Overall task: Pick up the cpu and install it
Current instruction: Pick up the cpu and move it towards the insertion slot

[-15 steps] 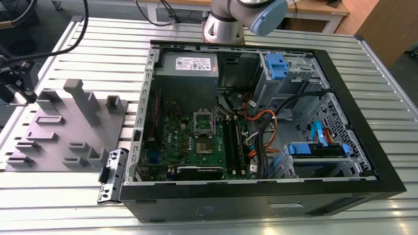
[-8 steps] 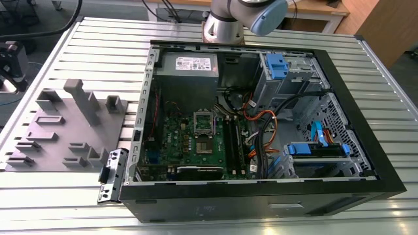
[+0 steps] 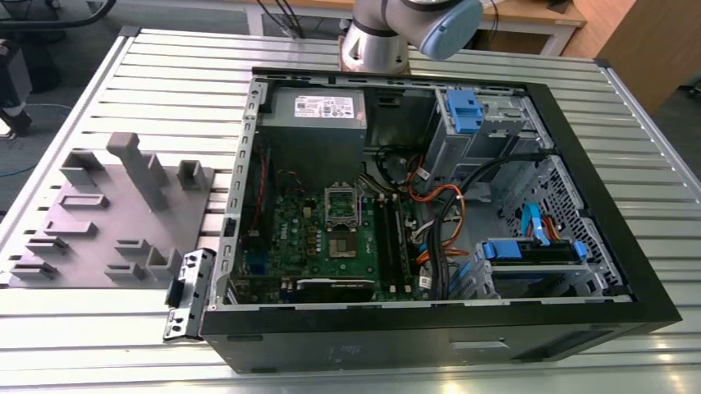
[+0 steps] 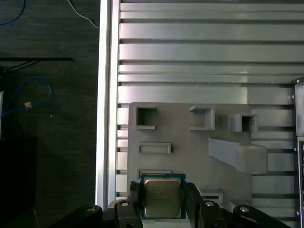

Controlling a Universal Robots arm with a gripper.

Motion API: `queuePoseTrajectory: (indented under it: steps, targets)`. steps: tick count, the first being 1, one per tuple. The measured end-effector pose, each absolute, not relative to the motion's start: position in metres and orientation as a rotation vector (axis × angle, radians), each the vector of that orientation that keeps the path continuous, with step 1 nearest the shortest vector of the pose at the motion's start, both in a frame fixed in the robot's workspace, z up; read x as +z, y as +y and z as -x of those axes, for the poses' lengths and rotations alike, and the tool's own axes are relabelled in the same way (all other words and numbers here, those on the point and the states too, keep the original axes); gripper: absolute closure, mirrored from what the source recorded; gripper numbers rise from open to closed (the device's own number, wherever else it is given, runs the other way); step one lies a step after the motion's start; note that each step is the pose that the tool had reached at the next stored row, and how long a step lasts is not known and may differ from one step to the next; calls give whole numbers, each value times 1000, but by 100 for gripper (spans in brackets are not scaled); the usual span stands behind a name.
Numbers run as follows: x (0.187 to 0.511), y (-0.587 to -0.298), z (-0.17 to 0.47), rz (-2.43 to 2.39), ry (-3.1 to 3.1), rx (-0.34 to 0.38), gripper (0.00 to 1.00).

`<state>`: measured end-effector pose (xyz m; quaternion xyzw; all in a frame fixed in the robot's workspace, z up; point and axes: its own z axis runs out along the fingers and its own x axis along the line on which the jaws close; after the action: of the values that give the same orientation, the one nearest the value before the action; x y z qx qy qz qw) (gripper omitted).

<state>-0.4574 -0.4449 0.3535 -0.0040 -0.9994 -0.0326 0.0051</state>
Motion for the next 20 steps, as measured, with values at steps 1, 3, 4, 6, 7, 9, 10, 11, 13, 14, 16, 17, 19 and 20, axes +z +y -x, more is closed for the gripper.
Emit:
queuePoseTrajectory:
  steps: [1,3,4,6,7,9,10,11,13,14,16,17,19,20]
  targets:
    - [357,-445,457,13,-3130,-103,53]
    - [360,-445,457,13,-3130,-103,53]
    - [360,-445,457,13,-3130,-103,53]
    - [360,-445,457,13,-3130,-103,53]
    - [360,-445,457,13,-3130,-103,53]
    - [360,-445,457,13,-3130,-103,53]
    - [360,-445,457,12,-3129,-103,53]
    - [360,-445,456,12,-3129,-103,53]
    - [360,-445,454,13,-3130,-103,53]
    - [360,-445,452,13,-3129,-103,53]
    - [360,-445,448,13,-3129,-103,53]
    - [360,-445,446,13,-3129,-103,53]
    - [360,-445,442,13,-3130,-103,53]
    - [360,-445,439,13,-3130,-103,53]
